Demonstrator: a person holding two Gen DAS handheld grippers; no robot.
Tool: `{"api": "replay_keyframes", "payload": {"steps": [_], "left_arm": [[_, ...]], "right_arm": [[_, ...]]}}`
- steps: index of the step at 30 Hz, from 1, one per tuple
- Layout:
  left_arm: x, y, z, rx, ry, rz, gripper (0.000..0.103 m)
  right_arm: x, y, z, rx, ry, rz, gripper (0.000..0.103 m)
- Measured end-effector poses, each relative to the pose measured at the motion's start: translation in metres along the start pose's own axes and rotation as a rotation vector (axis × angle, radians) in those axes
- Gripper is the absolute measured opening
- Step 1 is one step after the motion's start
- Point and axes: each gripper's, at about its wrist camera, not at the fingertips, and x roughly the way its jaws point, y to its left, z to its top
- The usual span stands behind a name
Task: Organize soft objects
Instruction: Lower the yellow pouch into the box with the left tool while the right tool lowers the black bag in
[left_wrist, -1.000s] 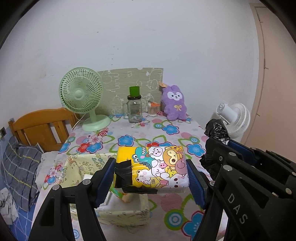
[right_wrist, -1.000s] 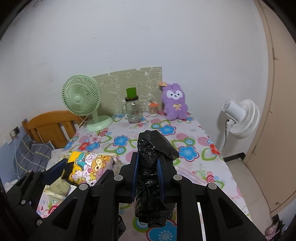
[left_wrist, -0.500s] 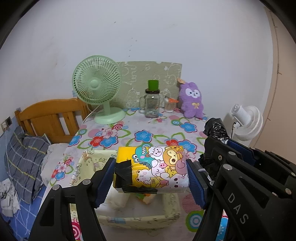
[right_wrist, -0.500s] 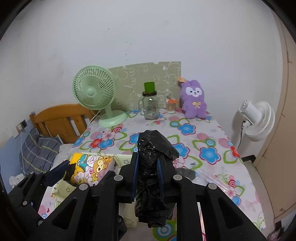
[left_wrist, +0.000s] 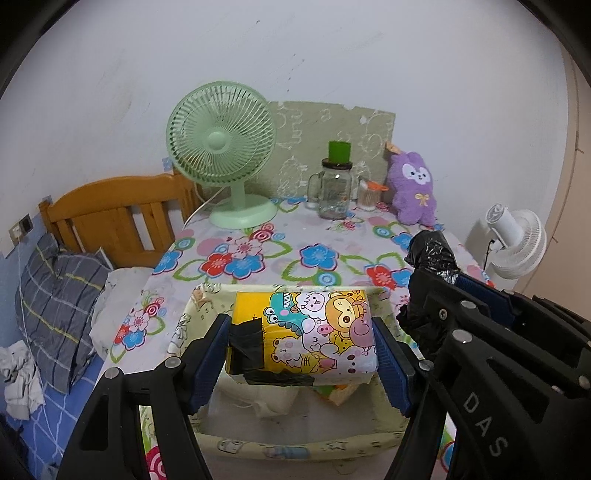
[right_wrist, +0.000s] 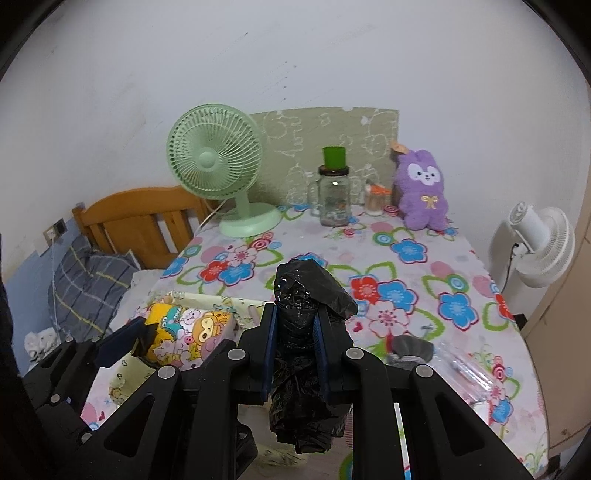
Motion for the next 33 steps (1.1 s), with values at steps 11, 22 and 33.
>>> {"api": "replay_keyframes", "payload": {"steps": [11,22,33], "left_arm": [[0.025,0.019,-0.012,0.0,0.078,0.015,0.075],[0.05,0.036,-0.023,-0.015,0.15,0.032,0.081],[0.056,0.039,-0.026,-0.027,0.163,-0.006,0.09]], "right_arm": [[0.032,0.017,-0.004,-0.021,0.048,0.051,0.022],[0.064,0.03,-0.014,-0.047,0.124,0.082,0.022],[0.087,0.032,-0.018,-0.036,0.19,0.106,0.022]]}}
